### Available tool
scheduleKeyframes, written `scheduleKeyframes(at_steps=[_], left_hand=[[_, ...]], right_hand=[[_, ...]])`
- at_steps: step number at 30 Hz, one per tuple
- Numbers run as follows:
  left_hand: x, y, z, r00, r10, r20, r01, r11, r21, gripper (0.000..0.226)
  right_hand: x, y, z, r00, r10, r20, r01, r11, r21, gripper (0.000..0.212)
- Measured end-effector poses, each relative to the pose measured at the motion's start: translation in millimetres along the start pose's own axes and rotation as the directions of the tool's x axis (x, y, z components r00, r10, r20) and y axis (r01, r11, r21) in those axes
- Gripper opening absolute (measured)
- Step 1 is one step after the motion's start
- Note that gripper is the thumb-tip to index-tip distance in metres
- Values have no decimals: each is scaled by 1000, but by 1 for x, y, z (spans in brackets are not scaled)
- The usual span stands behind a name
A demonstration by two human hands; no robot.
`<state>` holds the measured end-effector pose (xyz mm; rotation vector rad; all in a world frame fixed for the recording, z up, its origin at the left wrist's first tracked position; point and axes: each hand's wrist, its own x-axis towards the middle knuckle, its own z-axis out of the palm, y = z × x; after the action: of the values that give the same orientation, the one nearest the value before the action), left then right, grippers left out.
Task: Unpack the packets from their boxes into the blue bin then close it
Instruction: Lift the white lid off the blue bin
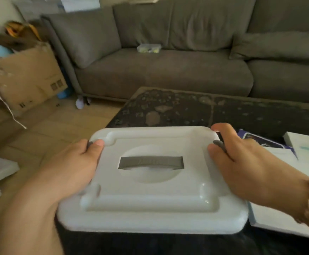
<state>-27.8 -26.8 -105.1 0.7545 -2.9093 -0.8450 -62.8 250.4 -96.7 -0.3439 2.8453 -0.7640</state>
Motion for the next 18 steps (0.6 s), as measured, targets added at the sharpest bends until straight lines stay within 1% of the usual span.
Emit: scheduleKeyframes(at_steps=[2,4,7,12,14,18], left_hand=[[1,-1,0,1000,13,2,-14,999,37,50],[2,-1,0,999,32,13,-32,999,5,53],[1,-1,-2,1000,22,10,-22,998,-63,55],[-2,1,-1,1000,-4,-3,4,998,-70,54],[-5,3,-4,1000,-21,20,22,998,-63,53],[-24,-4,-13,998,-22,57,24,999,-33,52]], right_hand=[[3,2,1,1000,-3,-19,3,1000,-18,33],[4,1,2,1000,15,-8,-15,1000,8,34],[7,0,4,999,43,-5,-42,998,54,36],[11,-6,8,997,73,-2,-73,991,108,45],[6,-11,7,996,93,9,-93,993,78,46],[-17,-26,6,995,93,36,-91,995,-51,45]])
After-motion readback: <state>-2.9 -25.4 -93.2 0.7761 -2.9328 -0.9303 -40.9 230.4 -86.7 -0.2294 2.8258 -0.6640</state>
